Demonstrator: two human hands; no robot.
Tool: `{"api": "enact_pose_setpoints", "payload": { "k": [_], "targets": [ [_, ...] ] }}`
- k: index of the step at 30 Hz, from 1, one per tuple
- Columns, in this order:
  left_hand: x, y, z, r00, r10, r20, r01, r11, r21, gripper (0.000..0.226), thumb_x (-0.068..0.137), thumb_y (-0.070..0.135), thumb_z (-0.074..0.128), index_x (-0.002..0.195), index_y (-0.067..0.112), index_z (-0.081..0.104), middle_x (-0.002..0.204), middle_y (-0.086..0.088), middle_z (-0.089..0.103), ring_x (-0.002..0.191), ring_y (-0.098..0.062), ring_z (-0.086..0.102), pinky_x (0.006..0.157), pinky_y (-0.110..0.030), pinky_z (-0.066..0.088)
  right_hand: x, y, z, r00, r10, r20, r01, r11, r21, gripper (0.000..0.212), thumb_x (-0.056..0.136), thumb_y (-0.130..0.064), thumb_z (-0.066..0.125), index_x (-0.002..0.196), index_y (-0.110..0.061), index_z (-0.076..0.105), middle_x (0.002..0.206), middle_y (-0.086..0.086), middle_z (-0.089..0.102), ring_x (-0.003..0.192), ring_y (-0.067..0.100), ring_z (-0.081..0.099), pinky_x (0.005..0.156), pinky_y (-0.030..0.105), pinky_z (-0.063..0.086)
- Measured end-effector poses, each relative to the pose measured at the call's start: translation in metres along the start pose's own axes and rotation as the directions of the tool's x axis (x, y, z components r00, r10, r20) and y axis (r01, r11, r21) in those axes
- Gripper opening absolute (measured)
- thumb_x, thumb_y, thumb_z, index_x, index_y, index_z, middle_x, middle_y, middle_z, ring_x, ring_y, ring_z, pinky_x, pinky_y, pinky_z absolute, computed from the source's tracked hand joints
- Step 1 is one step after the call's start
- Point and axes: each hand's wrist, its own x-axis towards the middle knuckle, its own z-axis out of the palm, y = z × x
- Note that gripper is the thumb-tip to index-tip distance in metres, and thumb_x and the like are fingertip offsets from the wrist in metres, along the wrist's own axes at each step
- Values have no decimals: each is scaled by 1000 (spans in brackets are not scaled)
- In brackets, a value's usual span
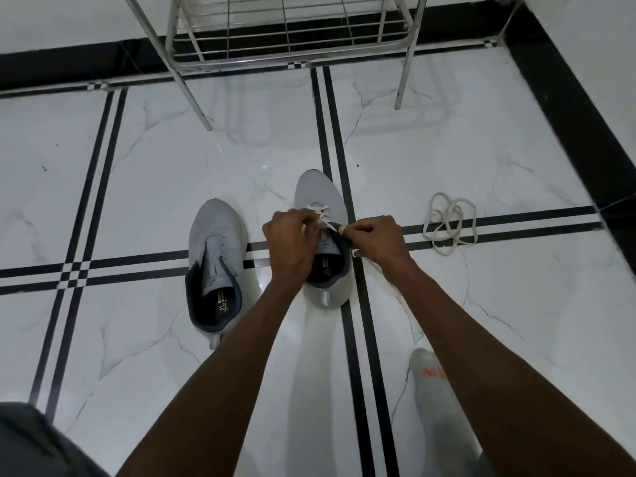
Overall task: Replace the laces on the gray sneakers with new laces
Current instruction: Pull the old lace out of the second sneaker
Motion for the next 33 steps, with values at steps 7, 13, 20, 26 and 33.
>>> {"api": "enact_pose_setpoints", "payload": {
  "k": [7,13,20,26,33],
  "targets": [
    [-3,-5,-19,1000,15,-23,-17,996,-85,29,85,16,74,114,13,72,119,-2,67,114,-18,55,104,-27,42,-1,-3,-3,1000,26,0,-26,1000,0,11,85,-25,77,85,-14,81,77,5,76,77,23,73,73,40,64],
    [-11,6,12,950,246,191,-264,962,74,8,89,16,73,96,16,77,99,-4,75,97,-27,63,87,-37,42,0,0,-1,1000,23,10,-23,999,-32,12,85,-26,77,89,-16,82,80,2,77,77,19,74,75,41,63],
    [5,-12,-12,915,-395,-88,352,884,-306,9,87,13,69,81,17,73,81,3,73,80,-20,70,76,-37,59,-1,-1,-5,999,47,-2,-47,999,7,11,83,-25,78,81,-15,81,75,3,76,76,21,74,72,39,64],
    [-8,3,-14,999,-15,39,18,996,-83,39,82,18,78,119,15,66,118,2,63,113,-16,47,96,-26,40,-5,-5,0,999,44,14,-44,999,-21,13,83,-27,78,83,-14,81,75,5,76,75,22,74,74,44,63],
    [-7,9,-2,990,62,125,-55,997,-60,11,88,2,66,86,6,76,88,-7,73,87,-22,64,79,-26,48,-6,-4,1,998,64,10,-64,998,-17,13,83,-27,78,83,-14,81,76,4,76,74,22,74,73,43,64]
  ]
}}
